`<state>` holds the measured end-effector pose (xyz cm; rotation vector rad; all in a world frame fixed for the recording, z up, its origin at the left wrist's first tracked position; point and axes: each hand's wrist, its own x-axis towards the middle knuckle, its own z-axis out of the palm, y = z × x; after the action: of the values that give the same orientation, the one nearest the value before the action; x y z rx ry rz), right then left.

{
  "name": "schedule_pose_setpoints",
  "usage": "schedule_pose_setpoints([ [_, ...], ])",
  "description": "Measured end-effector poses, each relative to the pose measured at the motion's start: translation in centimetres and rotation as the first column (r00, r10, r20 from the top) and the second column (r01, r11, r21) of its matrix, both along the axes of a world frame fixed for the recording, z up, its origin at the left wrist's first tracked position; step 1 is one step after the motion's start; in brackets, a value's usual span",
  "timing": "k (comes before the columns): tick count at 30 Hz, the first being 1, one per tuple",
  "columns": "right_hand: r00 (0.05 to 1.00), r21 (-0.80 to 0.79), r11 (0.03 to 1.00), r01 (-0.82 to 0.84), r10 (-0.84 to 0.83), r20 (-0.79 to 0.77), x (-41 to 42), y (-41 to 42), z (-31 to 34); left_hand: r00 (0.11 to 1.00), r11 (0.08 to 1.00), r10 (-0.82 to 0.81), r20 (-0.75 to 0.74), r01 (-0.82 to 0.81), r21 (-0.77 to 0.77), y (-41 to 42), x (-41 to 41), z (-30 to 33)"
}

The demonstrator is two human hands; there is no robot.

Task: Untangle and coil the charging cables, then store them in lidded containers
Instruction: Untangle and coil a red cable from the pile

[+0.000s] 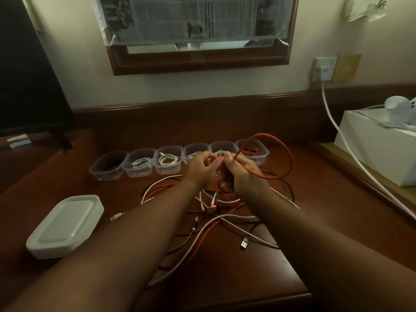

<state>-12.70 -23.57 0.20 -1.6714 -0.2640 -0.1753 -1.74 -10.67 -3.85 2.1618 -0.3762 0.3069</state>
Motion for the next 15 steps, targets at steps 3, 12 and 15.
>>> schedule_pose_setpoints([
  [3, 0.997, 0.069, 0.996, -0.057, 0.061, -0.042, 0.2, -0.7, -0.9, 0.986, 0.992, -0.031, 0.163, 0.009, 0.129, -0.1, 1.1, -0.6],
  [12, 0.992, 0.135, 0.991, 0.019, -0.035, 0.118, 1.0, -1.9, -2.5, 0.977, 0.995, 0.092, 0.192, -0.082, -0.059, -0.9, 4.5, 1.3],
  [15, 0.979, 0.188, 0.977, 0.098, -0.129, 0.159, 1.2, -2.8, -3.1, 0.979, 0.991, 0.109, 0.171, -0.121, 0.057, 0.3, 6.4, 2.0],
])
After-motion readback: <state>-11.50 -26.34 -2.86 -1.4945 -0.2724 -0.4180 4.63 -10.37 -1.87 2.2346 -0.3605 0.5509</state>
